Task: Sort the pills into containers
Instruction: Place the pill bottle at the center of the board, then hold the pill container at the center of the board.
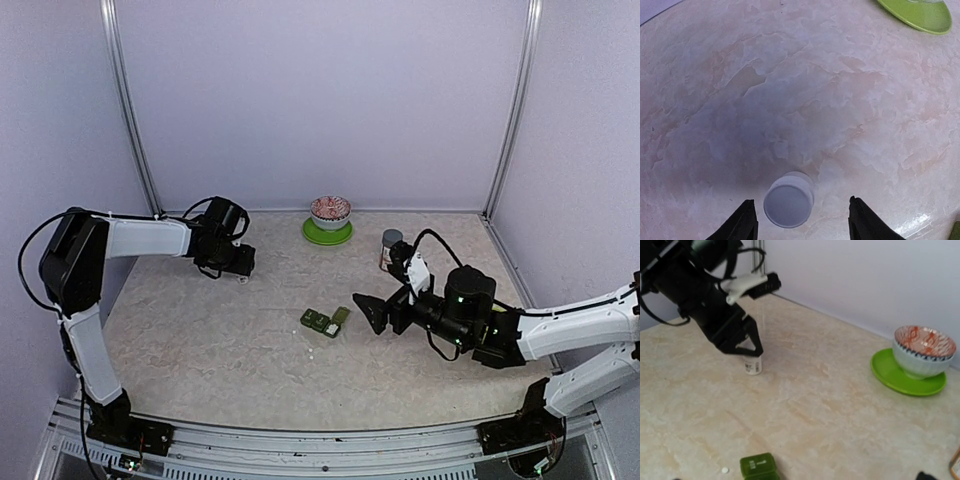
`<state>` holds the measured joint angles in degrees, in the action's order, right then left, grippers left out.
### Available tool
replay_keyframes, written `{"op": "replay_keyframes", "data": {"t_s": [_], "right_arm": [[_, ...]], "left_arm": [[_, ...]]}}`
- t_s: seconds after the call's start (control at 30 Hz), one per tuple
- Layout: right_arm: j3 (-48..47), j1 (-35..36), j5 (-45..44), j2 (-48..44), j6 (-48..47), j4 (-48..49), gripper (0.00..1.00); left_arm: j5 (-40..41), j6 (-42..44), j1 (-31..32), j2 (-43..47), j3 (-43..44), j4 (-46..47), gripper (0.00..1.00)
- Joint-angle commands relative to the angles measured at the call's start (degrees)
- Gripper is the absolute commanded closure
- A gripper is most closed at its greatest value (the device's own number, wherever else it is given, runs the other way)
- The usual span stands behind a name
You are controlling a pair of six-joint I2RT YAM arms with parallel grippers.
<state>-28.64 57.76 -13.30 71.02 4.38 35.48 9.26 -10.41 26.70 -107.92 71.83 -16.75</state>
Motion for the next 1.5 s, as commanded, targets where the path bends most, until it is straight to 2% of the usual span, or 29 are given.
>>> {"op": "replay_keyframes", "data": {"t_s": [0.0,0.17,0.37,0.4,0.7,1.03,1.47], "right_arm": [[-2.4,-2.0,3.8,1.9,5.3,-1.9,0.0],[-4.2,-4.1,8.2,5.3,11.6,-3.9,0.0],[-6.9,-6.5,15.9,10.2,18.2,-5.5,0.0],[-7.1,-7.2,16.8,11.0,19.3,-5.7,0.0],[-6.1,-13.6,26.7,17.4,31.7,-0.9,0.0],[-10.9,-14.4,31.4,28.0,35.5,1.0,0.03],[-15.6,-14.5,32.7,35.5,38.1,1.0,0.05]], "left_arm": [[-5.2,0.0,0.2,5.8,-0.8,3.2,0.35],[-10.7,0.0,2.1,10.7,-3.9,6.6,0.14],[-13.0,0.0,6.8,11.2,-6.3,9.1,0.06],[-13.3,0.1,7.6,10.6,-6.5,9.3,0.02],[-21.1,-1.0,11.3,5.3,-10.1,16.5,0.01],[-21.9,0.6,14.6,0.5,-9.9,17.6,0.01],[-20.0,2.0,16.5,-3.1,-9.9,16.5,0.01]]}}
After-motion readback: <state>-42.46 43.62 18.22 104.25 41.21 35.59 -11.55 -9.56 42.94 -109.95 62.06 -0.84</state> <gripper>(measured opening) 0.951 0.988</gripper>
